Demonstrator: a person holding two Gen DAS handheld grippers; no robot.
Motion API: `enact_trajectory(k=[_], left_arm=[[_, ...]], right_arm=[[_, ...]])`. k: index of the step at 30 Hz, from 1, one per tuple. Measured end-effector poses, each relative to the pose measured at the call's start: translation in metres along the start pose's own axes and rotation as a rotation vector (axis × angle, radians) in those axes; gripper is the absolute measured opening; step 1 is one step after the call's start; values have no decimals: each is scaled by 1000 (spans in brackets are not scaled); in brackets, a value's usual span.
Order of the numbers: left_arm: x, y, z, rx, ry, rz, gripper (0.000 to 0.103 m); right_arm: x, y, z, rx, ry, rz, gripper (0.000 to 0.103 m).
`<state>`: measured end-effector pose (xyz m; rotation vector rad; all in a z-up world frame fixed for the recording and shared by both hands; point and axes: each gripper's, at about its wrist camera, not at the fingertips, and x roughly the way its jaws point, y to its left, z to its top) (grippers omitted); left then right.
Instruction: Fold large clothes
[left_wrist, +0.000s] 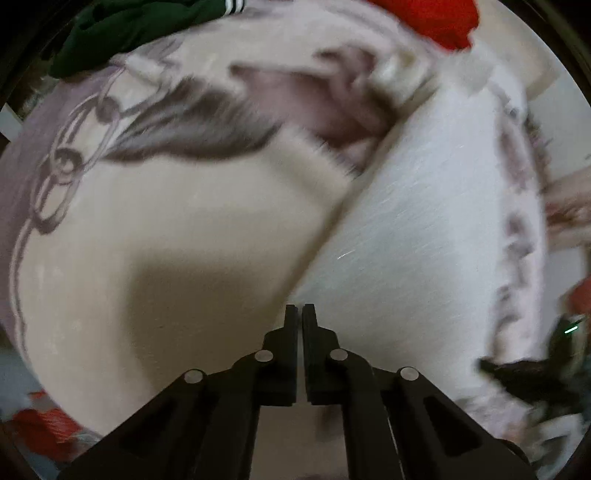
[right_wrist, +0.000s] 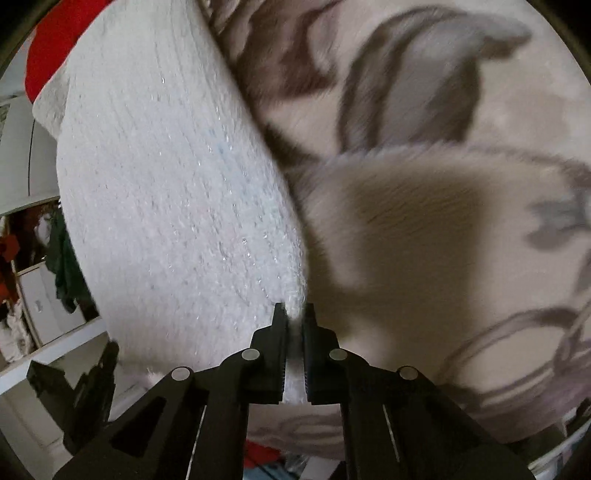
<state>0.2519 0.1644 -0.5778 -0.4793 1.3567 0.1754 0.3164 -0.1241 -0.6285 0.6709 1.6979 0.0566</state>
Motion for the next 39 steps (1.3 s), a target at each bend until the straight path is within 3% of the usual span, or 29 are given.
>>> enact_trajectory(k=[3,5,8,10,11,14,17,18,20,22,24,29,32,34,36,37,39], left_arm=[[20,19,-4,-18,90,-25,2],[13,33,-4,-39,92,-123,3],[6,50,3,-94,67,-253,3],[14,56,11,-139,89,-300,3],[21,57,17,-157,108,-309,3],[34,57,28,-182,112,-331,3],[17,65,32,-201,54,-350,3],[10,71,30,-212,38,-359,7],[-9,86,24,-258,1,-361,27],[-21,90,17,-272,-41,-354,74],[-23,85,19,-253,-69,-368,81],[30,38,43,-144,70,-453,81],[70,0,48,-34,170,-402,81],[76,-14,46,38,147,-328,81],[71,-21,43,74,100,-306,79],[65,-26,40,101,61,-296,56],[56,-31,36,131,28,-273,28]], right_arm=[[21,1,6,-51,52,-29,8],[22,0,11,-94,75,-38,9],[12,-10,15,-81,86,45,23],[6,-22,18,-82,77,83,58],[7,-29,21,-75,87,113,64],[17,-49,30,-31,139,214,67],[25,-56,37,-32,154,263,72],[24,-59,40,-30,154,274,73],[22,-59,41,-35,156,293,75],[22,-58,41,-42,155,295,76],[31,-47,37,-46,158,300,76],[52,-42,35,-23,166,323,76],[61,-50,40,0,179,356,78],[68,-53,40,7,191,371,79],[72,-57,41,34,204,395,79],[74,-59,41,50,205,414,80],[77,-60,41,38,201,437,80]])
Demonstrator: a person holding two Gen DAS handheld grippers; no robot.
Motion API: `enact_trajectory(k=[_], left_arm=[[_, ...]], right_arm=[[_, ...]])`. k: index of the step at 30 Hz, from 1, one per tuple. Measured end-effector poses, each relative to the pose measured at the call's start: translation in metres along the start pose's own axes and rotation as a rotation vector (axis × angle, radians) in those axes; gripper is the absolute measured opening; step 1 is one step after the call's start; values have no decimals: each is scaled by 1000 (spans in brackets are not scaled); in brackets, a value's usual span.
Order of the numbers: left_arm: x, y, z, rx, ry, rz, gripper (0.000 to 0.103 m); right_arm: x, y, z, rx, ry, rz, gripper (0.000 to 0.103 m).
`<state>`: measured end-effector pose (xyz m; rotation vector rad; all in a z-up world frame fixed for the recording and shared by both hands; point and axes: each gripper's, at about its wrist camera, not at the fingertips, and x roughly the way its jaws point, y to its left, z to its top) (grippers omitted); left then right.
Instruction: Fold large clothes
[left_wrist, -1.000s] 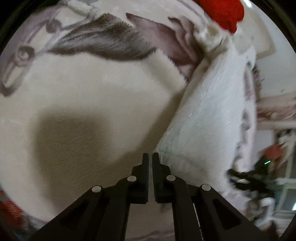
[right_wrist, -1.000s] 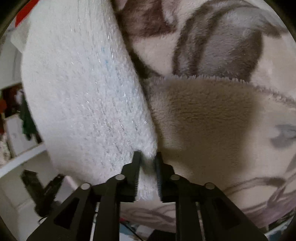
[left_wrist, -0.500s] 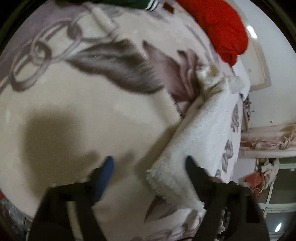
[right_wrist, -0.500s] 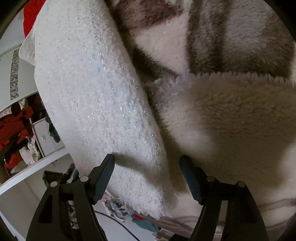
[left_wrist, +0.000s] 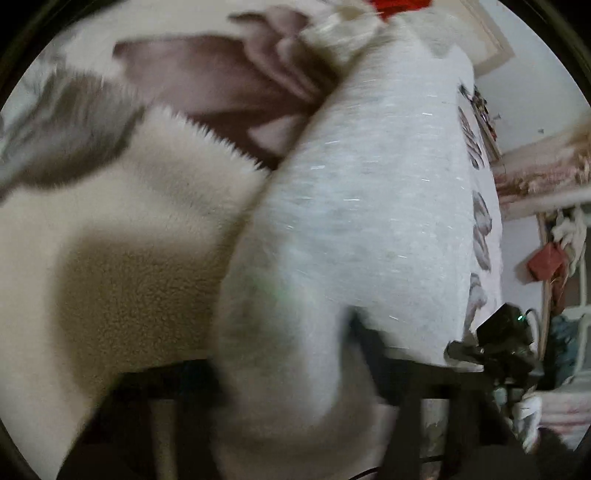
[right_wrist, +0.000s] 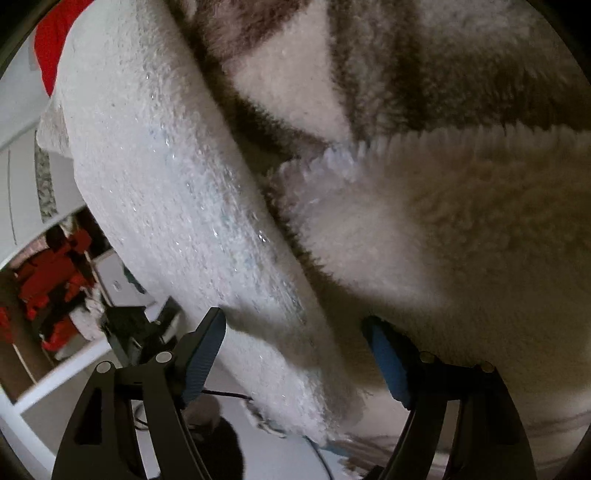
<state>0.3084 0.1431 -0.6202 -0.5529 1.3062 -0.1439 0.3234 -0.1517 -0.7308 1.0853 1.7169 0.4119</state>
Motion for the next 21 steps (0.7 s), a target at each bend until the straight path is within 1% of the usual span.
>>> enact_trajectory(k=[1,2,3,4,7,9,11,12,13,15,17,18,19,21], left_arm=[[-6,-6,-2,13,-18,14,22],[-12,-10,-4,22,-33,33,21],[-12,-14,0,25,-42,41,19],[-19,-17,-2,22,-53,46,17],[-45,-23,-16,2,-75,29,15],[-62,-22,-32,-1,-81,23,15],[-85,-28,-55,-9,-67,17,15],[-82,-30,-60,-17,-57,14,15],[-91,-30,-78,-34,-30,10,15],[-91,-29,-107,-69,33,10,15],[-78,-19,-140,-104,118,31,16],[-67,-18,-149,-119,146,42,21],[-54,-10,-161,-133,190,72,27],[-35,5,-169,-177,299,137,30]], right_arm=[[-1,-2,-1,-14,-5,9,74],[3,4,-5,-41,-13,0,59],[7,9,-11,-58,-18,-19,25],[8,14,-16,-70,-47,-38,22],[0,25,-31,-90,-81,-56,15],[-15,35,-47,-116,-93,-50,14],[-34,42,-68,-146,-90,-60,14],[-45,44,-78,-155,-83,-67,14],[-55,45,-91,-171,-66,-81,14],[-71,39,-123,-172,-25,-108,14],[-80,22,-149,-147,20,-135,14],[-82,7,-163,-122,44,-171,14],[-78,0,-169,-101,64,-189,14],[-68,-27,-171,-66,120,-242,15]])
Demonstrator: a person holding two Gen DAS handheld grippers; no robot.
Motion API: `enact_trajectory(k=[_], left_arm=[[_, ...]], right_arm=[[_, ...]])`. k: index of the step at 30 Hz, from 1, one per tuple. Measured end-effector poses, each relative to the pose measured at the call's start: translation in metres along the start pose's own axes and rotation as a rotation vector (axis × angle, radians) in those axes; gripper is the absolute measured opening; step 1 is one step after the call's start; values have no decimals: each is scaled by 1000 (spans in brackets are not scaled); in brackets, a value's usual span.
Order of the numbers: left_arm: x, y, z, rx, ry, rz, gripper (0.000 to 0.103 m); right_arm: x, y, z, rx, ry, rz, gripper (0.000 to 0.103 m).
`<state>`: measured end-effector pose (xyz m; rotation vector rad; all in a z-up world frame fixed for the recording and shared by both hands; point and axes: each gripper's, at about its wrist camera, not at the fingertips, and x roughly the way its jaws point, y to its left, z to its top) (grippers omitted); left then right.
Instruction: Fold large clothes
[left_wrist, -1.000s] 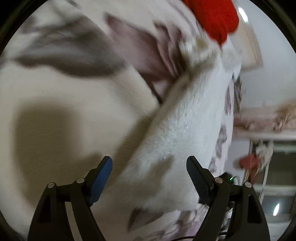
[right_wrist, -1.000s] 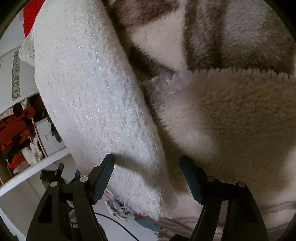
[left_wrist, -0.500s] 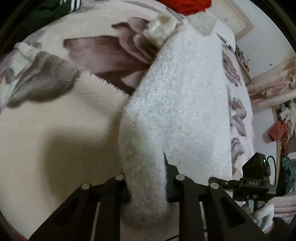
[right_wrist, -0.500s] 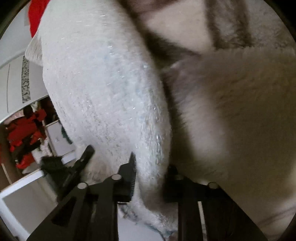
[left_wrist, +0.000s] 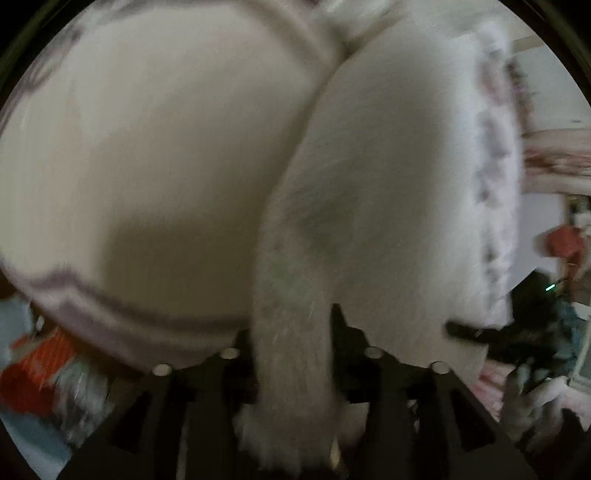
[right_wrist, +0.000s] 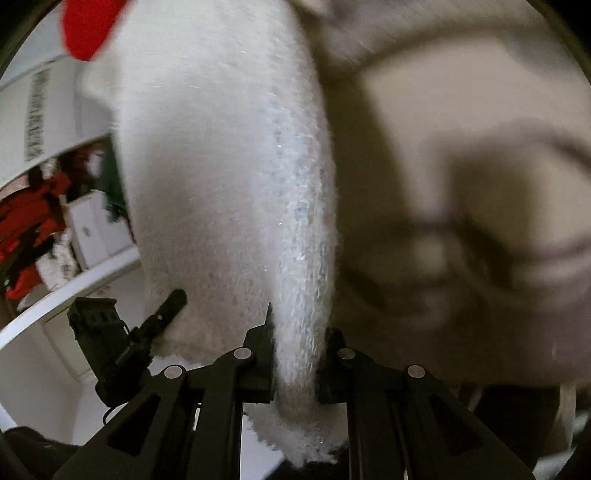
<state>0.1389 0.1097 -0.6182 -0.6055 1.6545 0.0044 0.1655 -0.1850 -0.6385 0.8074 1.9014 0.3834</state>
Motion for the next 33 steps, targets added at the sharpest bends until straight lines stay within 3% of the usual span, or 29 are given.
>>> enact_trajectory(k=[1,3,5,7,8,11,15,17,19,21,22,23,25,27,29,30,32,33], left_arm=[[3,5,4,-17,23,16,31],[-14,13,11,-48,-27,31,37],[-32,19,19,-47,-81,113,44],[-45,31,27,-43,-137,198,88],[-47,35,31,-39,-159,227,90],[-37,60,60,-49,-239,396,90],[3,82,97,-55,-239,491,91],[25,91,113,-68,-228,488,102],[28,98,116,-88,-254,447,103],[30,100,116,-80,-272,409,103],[30,103,115,-64,-292,383,103],[30,106,113,-57,-312,363,103],[27,113,107,-54,-351,339,103],[25,119,105,-41,-325,347,103],[15,113,109,-38,-280,372,103],[5,106,109,-23,-289,397,97],[-25,84,109,27,-359,431,90],[-40,68,112,43,-392,417,90]], right_arm=[[4,-6,5,1,16,-40,18],[3,-16,17,47,64,-103,20],[-21,-7,31,23,27,-127,26],[-49,5,41,-13,-23,-156,39],[-67,17,48,-29,-62,-170,41],[-99,66,79,-108,-126,-135,41],[-98,168,137,-316,-180,-144,41],[-78,231,172,-438,-213,-175,41],[-52,282,203,-509,-229,-222,41],[-14,325,232,-540,-242,-340,41],[0,334,243,-546,-229,-365,40],[26,338,256,-554,-198,-447,40],[42,317,265,-550,-178,-528,40],[48,322,267,-579,-191,-566,41],[30,324,259,-591,-193,-529,41],[21,327,254,-590,-195,-486,41],[-14,317,247,-561,-198,-365,42],[-43,305,241,-528,-210,-292,49]])
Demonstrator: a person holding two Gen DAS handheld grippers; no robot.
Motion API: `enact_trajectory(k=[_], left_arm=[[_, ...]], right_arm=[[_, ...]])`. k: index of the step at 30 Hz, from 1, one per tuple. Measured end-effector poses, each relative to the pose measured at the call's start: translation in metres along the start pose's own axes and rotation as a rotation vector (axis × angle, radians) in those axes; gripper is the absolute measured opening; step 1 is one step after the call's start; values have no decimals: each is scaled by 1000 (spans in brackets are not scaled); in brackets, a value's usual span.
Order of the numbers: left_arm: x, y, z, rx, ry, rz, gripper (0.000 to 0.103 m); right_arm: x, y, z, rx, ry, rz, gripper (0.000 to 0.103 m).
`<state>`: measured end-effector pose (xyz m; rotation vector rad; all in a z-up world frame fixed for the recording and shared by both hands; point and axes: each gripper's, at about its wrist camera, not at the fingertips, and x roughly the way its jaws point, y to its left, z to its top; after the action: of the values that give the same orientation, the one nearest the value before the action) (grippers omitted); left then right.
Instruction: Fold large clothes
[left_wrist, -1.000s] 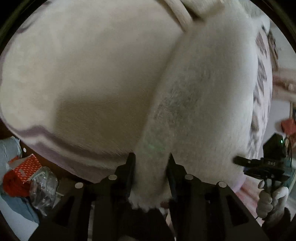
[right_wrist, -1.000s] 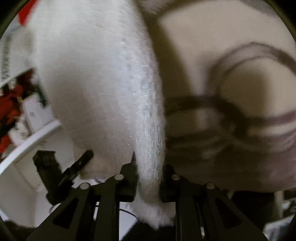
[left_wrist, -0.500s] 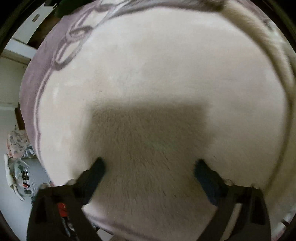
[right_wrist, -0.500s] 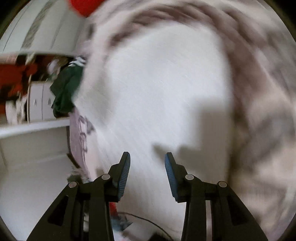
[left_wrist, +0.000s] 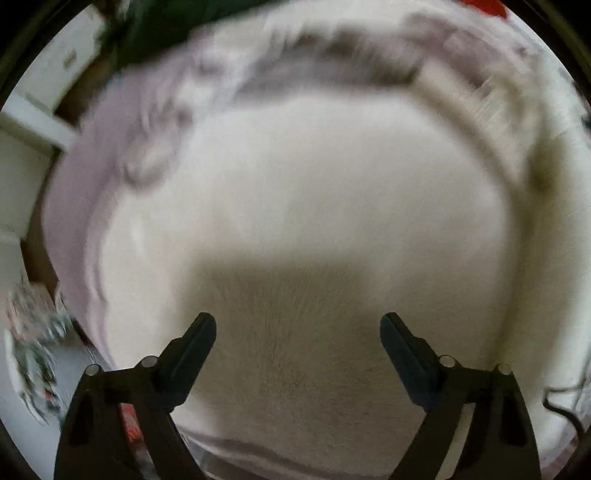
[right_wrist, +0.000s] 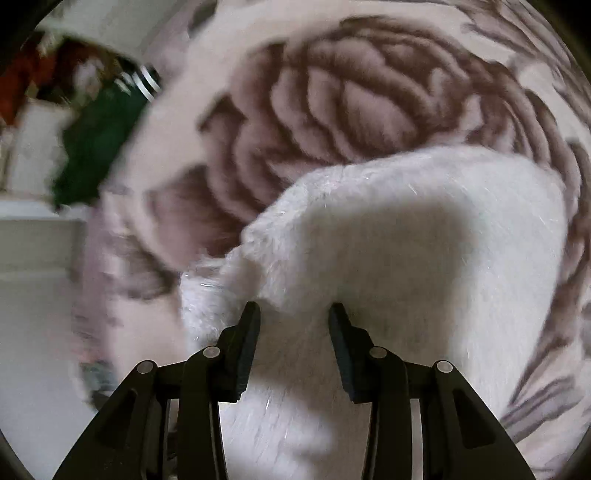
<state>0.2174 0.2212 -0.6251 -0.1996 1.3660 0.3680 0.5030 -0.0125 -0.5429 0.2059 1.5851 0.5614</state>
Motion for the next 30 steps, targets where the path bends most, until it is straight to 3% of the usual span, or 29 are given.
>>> enact_trajectory(k=[1,5,8,11,13,14,16,18,20,22,25,26,27,28,30], left_arm=[[-13,-4,8,-5,-25,-33,90],[-58,-49,77,0,-113,-318,90],[-58,-109,135,70,-137,-425,90],[-34,-163,175,176,-125,-425,90],[-13,-186,189,234,-75,-371,89],[-2,-200,195,275,-56,-347,84],[6,-214,200,329,-59,-292,26],[4,-211,195,332,-81,-304,11],[-5,-203,194,303,-121,-338,9],[-12,-194,193,277,-146,-347,8],[-24,-180,198,208,-186,-351,7],[-24,-175,201,186,-189,-351,7],[-19,-172,205,169,-178,-350,7],[-5,-166,210,145,-139,-350,8],[32,-161,215,116,-66,-334,10]], right_arm=[[-20,-14,-7,31,-28,29,55],[-73,-65,-39,142,-116,18,56],[-79,-122,-60,286,-124,12,57],[-66,-155,-63,340,-123,10,57],[-58,-167,-61,348,-130,29,57],[-55,-174,-58,357,-137,53,57],[-45,-182,-49,372,-152,101,57],[-39,-188,-41,379,-179,145,60],[-29,-193,-30,386,-191,170,73],[-17,-197,-17,383,-178,167,75],[3,-197,0,383,-76,229,74],[3,-195,3,384,-75,229,68],[-5,-188,6,360,-128,175,39],[-14,-181,9,327,-179,117,17],[-25,-172,14,289,-241,52,12]])
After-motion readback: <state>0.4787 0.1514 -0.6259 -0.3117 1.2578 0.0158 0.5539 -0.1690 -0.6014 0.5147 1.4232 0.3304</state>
